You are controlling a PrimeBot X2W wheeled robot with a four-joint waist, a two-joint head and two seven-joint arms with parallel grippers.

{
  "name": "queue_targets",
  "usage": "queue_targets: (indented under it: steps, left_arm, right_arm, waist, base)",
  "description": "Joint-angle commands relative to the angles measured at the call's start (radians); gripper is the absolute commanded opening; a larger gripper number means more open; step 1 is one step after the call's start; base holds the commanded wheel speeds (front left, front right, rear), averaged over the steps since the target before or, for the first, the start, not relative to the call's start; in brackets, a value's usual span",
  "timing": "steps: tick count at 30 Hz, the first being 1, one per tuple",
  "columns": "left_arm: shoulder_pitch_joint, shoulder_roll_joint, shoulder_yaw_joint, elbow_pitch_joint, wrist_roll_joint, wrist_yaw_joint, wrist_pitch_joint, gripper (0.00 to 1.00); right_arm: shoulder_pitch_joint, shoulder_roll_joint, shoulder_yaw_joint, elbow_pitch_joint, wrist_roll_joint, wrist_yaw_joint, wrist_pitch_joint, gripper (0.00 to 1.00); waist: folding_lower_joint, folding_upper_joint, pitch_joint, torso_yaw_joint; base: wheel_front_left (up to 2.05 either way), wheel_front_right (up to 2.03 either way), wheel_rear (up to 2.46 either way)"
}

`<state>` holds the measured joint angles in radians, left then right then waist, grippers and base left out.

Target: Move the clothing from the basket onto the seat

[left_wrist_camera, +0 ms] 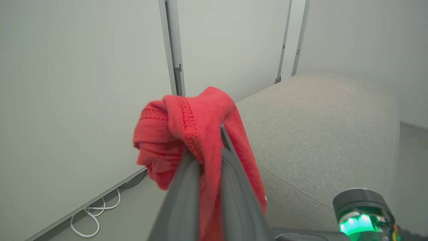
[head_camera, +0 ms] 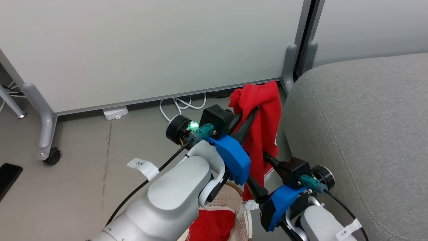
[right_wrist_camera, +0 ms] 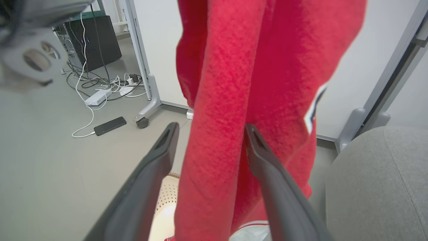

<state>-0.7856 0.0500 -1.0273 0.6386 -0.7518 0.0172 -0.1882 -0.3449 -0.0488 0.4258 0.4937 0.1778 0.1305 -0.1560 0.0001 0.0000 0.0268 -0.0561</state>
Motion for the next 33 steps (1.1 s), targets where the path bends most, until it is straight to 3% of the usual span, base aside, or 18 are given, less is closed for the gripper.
queue_targets:
  steps: [1,3,4,5,6,28,29,30,31,33]
  left_arm:
    - [-0.019,0.001,-0.005,0.002,-0.006,0.003,-0.011,0.0]
    - [-0.024,0.001,-0.013,0.004,-0.014,0.005,-0.011,0.0]
    - [-0.024,0.001,-0.017,0.005,-0.017,0.007,-0.013,0.0]
    - [-0.025,0.001,-0.021,0.006,-0.022,0.008,-0.015,0.0]
    - [-0.026,0.001,-0.025,0.006,-0.024,0.008,-0.017,0.0]
    - [-0.038,0.001,-0.075,0.026,-0.087,0.027,-0.044,0.0]
    - [-0.037,0.001,-0.077,0.026,-0.089,0.025,-0.045,0.18]
    - [-0.037,0.001,-0.079,0.026,-0.092,0.025,-0.045,0.49]
    - [-0.038,0.001,-0.081,0.026,-0.093,0.025,-0.046,1.0]
    - [-0.041,0.001,-0.086,0.027,-0.097,0.027,-0.047,1.0]
  right_arm:
    - [-0.024,-0.003,0.005,0.019,0.006,0.0,0.003,1.0]
    - [-0.047,-0.003,0.005,0.051,0.012,0.0,0.005,1.0]
    - [-0.056,-0.003,0.006,0.064,0.015,0.0,0.005,0.84]
    - [-0.066,-0.003,0.005,0.076,0.018,0.0,0.002,0.36]
    - [-0.073,-0.003,0.006,0.087,0.018,0.0,-0.003,0.0]
    - [-0.112,-0.003,0.018,0.178,0.051,0.0,-0.058,0.0]
    - [-0.112,-0.003,0.019,0.179,0.05,0.0,-0.058,0.0]
    - [-0.113,-0.003,0.02,0.18,0.049,0.0,-0.058,0.0]
    - [-0.114,-0.003,0.02,0.18,0.049,0.0,-0.059,0.0]
    - [-0.115,-0.003,0.02,0.181,0.047,0.0,-0.06,0.0]
  waist:
    - [-0.0001,0.0,-0.001,0.003]
    - [-0.0001,0.0,-0.001,0.006]
    - [-0.0001,0.0,-0.002,0.008]
    - [-0.0001,0.0,-0.002,0.009]
    - [-0.0001,0.0,-0.003,0.01]
    - [-0.0001,0.0,-0.011,0.0]
    - [-0.0001,0.0,-0.012,0.0]
    - [-0.0001,0.0,-0.013,0.0]
    - [-0.0001,0.0,-0.013,0.0]
    - [-0.0001,0.0,-0.013,0.001]
  base:
    - [0.0,0.0,0.0]
    - [0.0,0.0,0.0]
    - [0.0,0.0,0.0]
    - [0.0,0.0,0.0]
    - [0.0,0.0,0.0]
    - [0.0,0.0,0.0]
    - [0.0,0.0,0.0]
    - [0.0,0.0,0.0]
    - [0.0,0.0,0.0]
    - [0.0,0.0,0.0]
